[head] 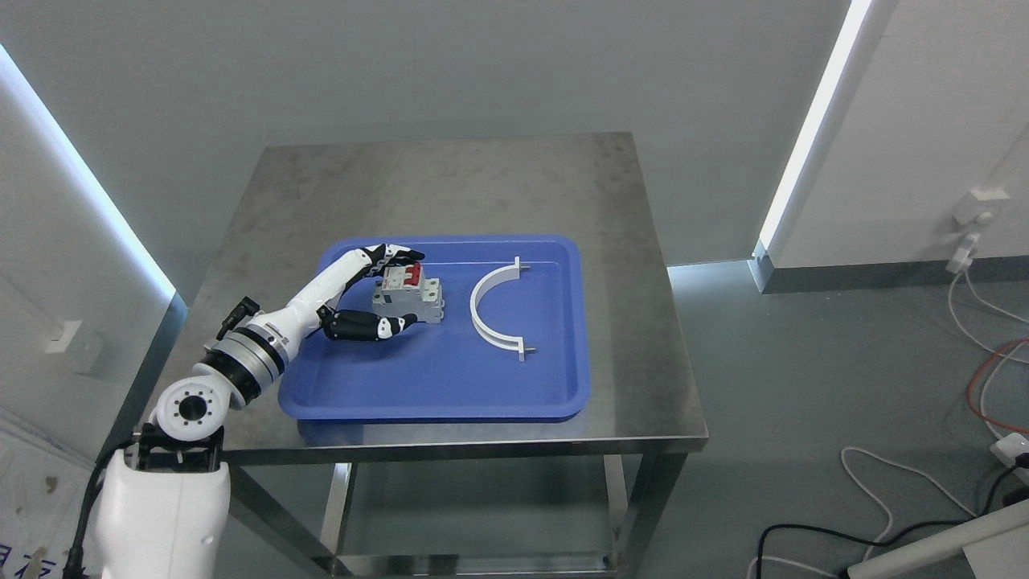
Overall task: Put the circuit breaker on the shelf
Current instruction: 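Close the left hand around the grey circuit breaker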
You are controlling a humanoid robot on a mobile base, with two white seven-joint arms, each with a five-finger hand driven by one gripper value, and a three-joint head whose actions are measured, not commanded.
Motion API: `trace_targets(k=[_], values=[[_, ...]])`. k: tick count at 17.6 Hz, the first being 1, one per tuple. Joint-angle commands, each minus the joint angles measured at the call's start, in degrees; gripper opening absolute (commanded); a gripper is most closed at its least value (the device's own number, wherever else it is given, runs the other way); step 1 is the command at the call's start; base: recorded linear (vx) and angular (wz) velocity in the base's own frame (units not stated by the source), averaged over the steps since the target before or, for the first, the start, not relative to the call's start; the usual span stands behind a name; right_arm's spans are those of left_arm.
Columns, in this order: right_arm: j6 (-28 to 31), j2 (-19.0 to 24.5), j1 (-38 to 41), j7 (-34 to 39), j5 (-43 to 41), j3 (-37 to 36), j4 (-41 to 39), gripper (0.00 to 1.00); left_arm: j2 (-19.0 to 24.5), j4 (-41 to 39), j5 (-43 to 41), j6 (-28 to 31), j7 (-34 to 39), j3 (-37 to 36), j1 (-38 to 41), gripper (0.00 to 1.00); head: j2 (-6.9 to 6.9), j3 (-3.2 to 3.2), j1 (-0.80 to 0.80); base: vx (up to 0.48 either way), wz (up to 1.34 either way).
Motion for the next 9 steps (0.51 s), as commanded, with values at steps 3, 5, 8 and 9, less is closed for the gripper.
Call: trace_targets(k=[3, 5, 8, 9], values=[[1.73, -1.00, 0.00, -0.07, 0.01, 1.14, 0.00, 1.00, -0.41, 6.25, -1.56, -6.42, 0.32, -0.45, -0.28, 0.33, 0.00, 0.00, 0.00, 0.000, 0.00], [1.73, -1.00, 0.00, -0.07, 0.01, 1.14, 0.00, 1.00, -0.77, 8.19, -2.87, -9.07, 0.32, -0.18, -0.28, 0.28, 0.00, 0.00, 0.00, 0.000, 0.00], [1.73, -1.00, 0.00, -0.07, -0.08, 1.14, 0.00, 1.00, -2.34, 9.60, -4.01, -12.50, 0.32, 1.31, -0.28, 0.13, 0.00, 0.00, 0.00, 0.000, 0.00], [1.73, -1.00, 0.00, -0.07, 0.01, 1.14, 0.00, 1.00, -3.65, 9.78, -4.11, -13.29, 0.41, 2.80, -0.37, 0.09, 0.00, 0.00, 0.00, 0.000, 0.00]])
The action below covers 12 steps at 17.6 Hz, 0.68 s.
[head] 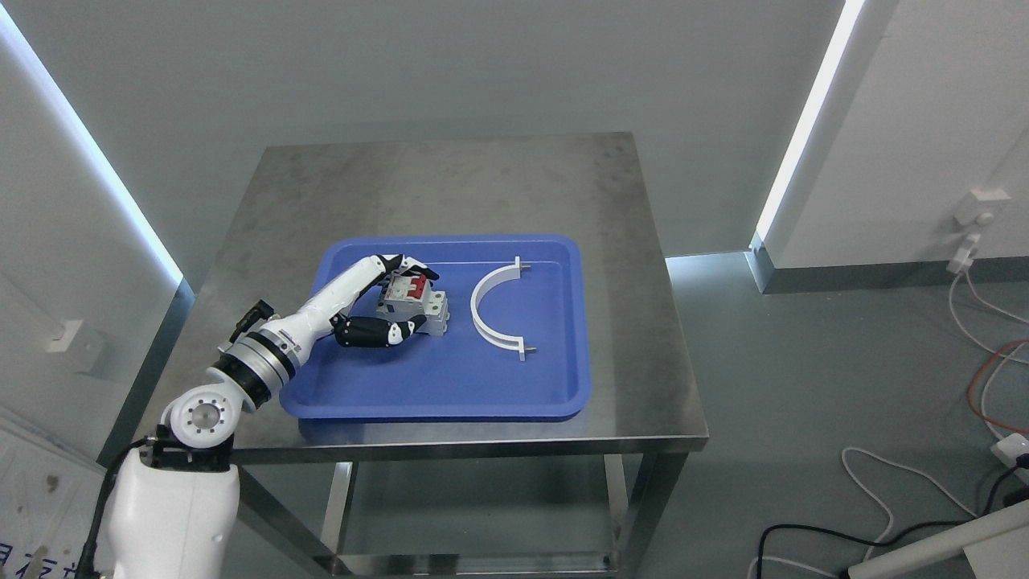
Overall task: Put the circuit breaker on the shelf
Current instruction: 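Close the left hand around the grey circuit breaker, then lift the circuit breaker up out of the tray with the left hand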
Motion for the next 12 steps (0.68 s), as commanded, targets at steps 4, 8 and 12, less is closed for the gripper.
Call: trace_targets(k=[4, 8, 12], values=[[1.73, -1.00, 0.00, -0.29, 0.01, 1.14, 0.00, 1.00, -7.82, 4.05, 0.81, -6.99, 5.00, 16.69, -9.18, 0.08, 0.00, 0.00, 0.00, 0.000, 0.00], [1.73, -1.00, 0.00, -0.21, 0.01, 1.14, 0.00, 1.00, -7.82, -0.25, 15.56, -10.94, 17.30, 18.65, -9.99, 0.09, 0.00, 0.00, 0.00, -0.005, -0.02], [1.73, -1.00, 0.00, -0.21, 0.01, 1.14, 0.00, 1.00, -7.82, -9.73, 16.73, -9.21, 26.36, 18.47, -1.13, 0.09, 0.00, 0.00, 0.00, -0.071, -0.06]])
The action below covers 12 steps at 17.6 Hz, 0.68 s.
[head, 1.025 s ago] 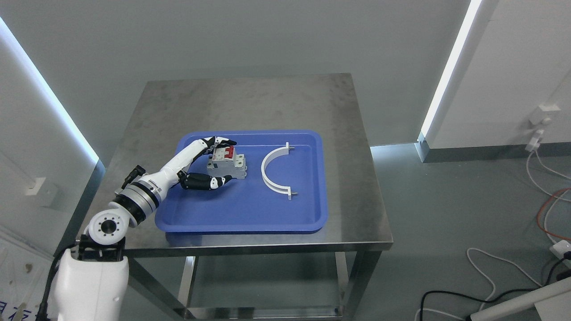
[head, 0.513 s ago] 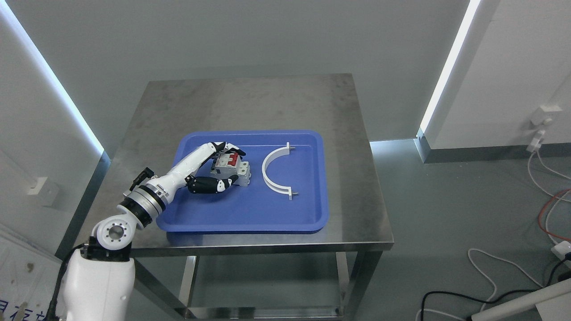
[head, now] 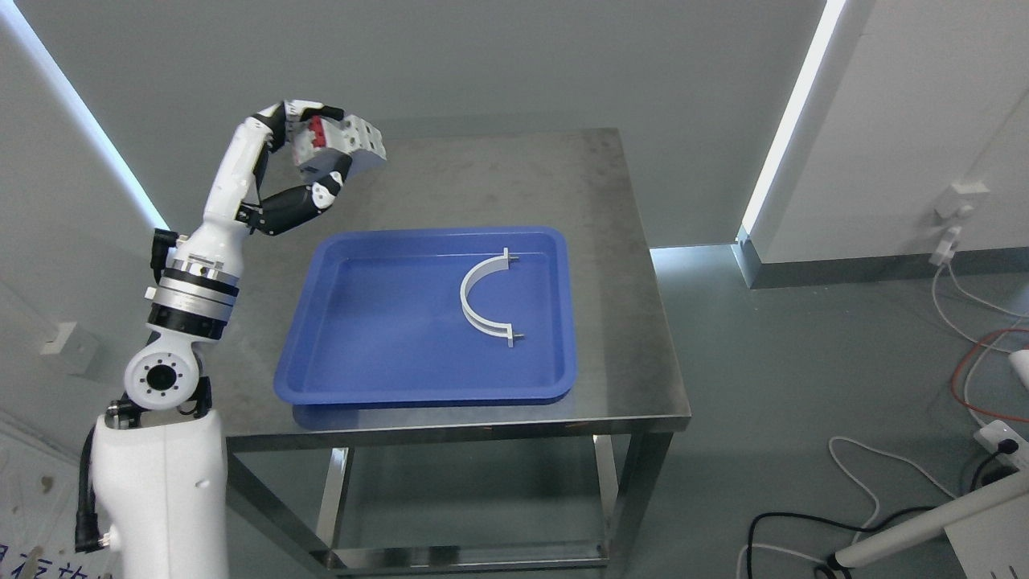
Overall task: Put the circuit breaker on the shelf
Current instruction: 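Lift the circuit breaker up out of the tray with the left hand, then carry the breaker in the left hand while turning toward the bin shelf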
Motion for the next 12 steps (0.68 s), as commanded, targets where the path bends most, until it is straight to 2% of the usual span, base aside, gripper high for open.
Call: trace_targets(k=[1, 8, 12], values=[[1.73, -1.00, 0.01, 0.07, 0.01, 1.14, 0.00, 1.00, -1.82, -12.43, 5.84, 2.53, 6.06, 6.78, 7.80, 0.09, 0.00, 0.00, 0.00, -0.114, -0.10], [1.72, -1.00, 0.01, -0.02, 0.01, 1.14, 0.00, 1.00, -1.82, -17.29, 6.54, 2.89, 4.92, 8.62, 17.83, 0.09, 0.00, 0.00, 0.00, -0.201, -0.12], [1.73, -1.00, 0.01, -0.02, 0.01, 1.14, 0.00, 1.00, -1.82, -18.16, 6.63, 2.36, 4.04, 8.80, 18.90, 0.09, 0.00, 0.00, 0.00, -0.284, 0.01]])
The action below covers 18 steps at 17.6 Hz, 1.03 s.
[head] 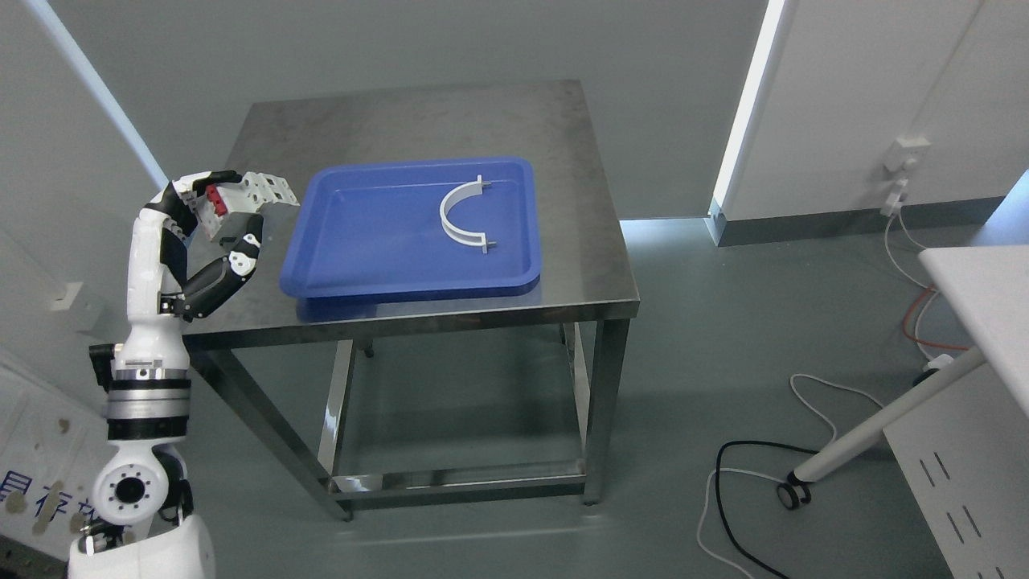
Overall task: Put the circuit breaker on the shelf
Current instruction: 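Carry the breaker in the left hand while turning toward the bin shelf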
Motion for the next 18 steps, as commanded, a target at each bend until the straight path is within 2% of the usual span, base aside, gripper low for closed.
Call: trace_targets(k=[1, 11, 14, 18], values=[[1.73, -1.00, 0.01, 0.09, 0.01, 1.14, 0.00, 1.00, 0.16, -6.76, 0.79, -0.66, -0.40, 2.91, 3.83, 0.10, 0.00, 0.00, 0.00, -0.328, 0.07], [1.73, -1.00, 0.01, 0.09, 0.01, 1.14, 0.00, 1.00, 0.16, -7.20, 0.79, -0.83, -0.40, 3.00, 3.65, 0.10, 0.00, 0.00, 0.00, -0.390, 0.08], [1.73, -1.00, 0.01, 0.09, 0.01, 1.14, 0.00, 1.00, 0.16, -7.37, 1.06, -1.19, -0.40, 2.91, 2.78, 0.10, 0.00, 0.00, 0.00, -0.351, 0.75], [1.73, -1.00, 0.01, 0.09, 0.01, 1.14, 0.00, 1.00, 0.16, -7.37, 1.15, -1.01, -0.32, 1.34, -3.63, 0.10, 0.00, 0.00, 0.00, -0.310, 1.22]])
